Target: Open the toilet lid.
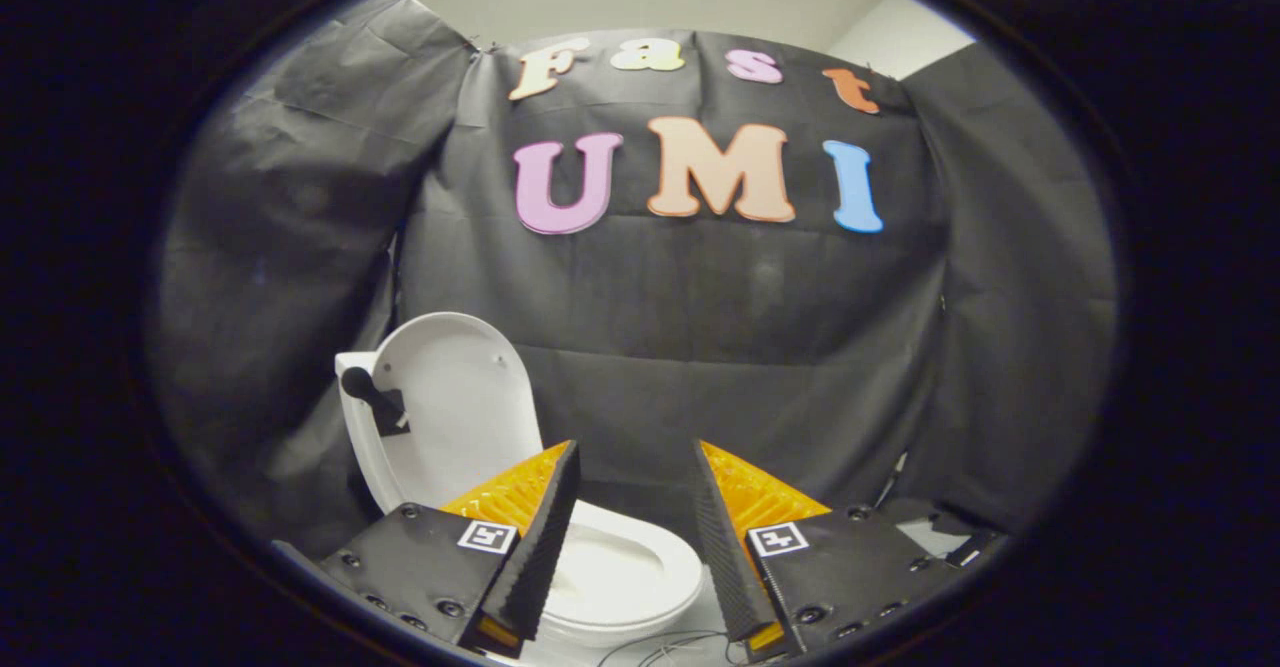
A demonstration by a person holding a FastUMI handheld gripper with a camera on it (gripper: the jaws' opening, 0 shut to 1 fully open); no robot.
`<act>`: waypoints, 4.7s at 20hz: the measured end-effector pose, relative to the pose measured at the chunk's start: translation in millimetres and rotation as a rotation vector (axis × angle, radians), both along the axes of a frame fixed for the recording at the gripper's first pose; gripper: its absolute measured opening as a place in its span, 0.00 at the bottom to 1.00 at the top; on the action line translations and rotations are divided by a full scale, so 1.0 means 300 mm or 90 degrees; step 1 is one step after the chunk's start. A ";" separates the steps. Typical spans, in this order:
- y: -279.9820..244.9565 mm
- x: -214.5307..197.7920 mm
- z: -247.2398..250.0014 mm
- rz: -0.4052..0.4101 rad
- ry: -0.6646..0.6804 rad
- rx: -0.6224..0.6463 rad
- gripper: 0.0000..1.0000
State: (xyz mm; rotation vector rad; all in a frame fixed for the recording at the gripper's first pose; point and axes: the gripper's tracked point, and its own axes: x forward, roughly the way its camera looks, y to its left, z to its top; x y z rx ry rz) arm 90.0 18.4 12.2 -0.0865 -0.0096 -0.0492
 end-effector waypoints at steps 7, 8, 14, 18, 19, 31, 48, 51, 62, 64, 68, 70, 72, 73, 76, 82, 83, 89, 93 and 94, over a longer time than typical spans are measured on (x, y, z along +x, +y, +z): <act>-0.074 -0.049 -0.098 0.003 0.051 0.000 0.70; -0.075 -0.054 -0.111 0.003 0.063 0.004 0.70; -0.040 -0.142 -0.105 0.043 0.076 0.013 0.70; -0.059 -0.221 -0.086 0.037 0.046 0.035 0.69; -0.062 -0.240 -0.065 0.037 0.029 0.042 0.69; -0.066 -0.296 -0.038 0.036 0.001 0.049 0.71; -0.069 -0.298 -0.041 0.035 0.005 0.049 0.78; -0.069 -0.298 -0.039 0.035 0.005 0.049 0.80; -0.069 -0.301 -0.034 0.036 0.006 0.049 0.88; -0.073 -0.303 -0.037 0.035 0.007 0.049 0.90; -0.071 -0.298 -0.038 0.035 0.007 0.048 0.95; -0.069 -0.298 -0.036 0.035 0.006 0.048 0.97; -0.070 -0.299 -0.037 0.035 0.007 0.048 0.97; -0.070 -0.299 -0.039 0.035 0.006 0.048 0.97; -0.068 -0.298 -0.038 0.035 0.007 0.048 0.97; -0.068 -0.299 -0.039 0.035 0.006 0.048 0.97; -0.068 -0.300 -0.039 0.035 0.006 0.049 0.97; -0.070 -0.298 -0.039 0.035 0.006 0.049 0.97; -0.069 -0.300 -0.042 0.035 0.006 0.049 0.97; -0.068 -0.301 -0.042 0.035 0.006 0.049 0.97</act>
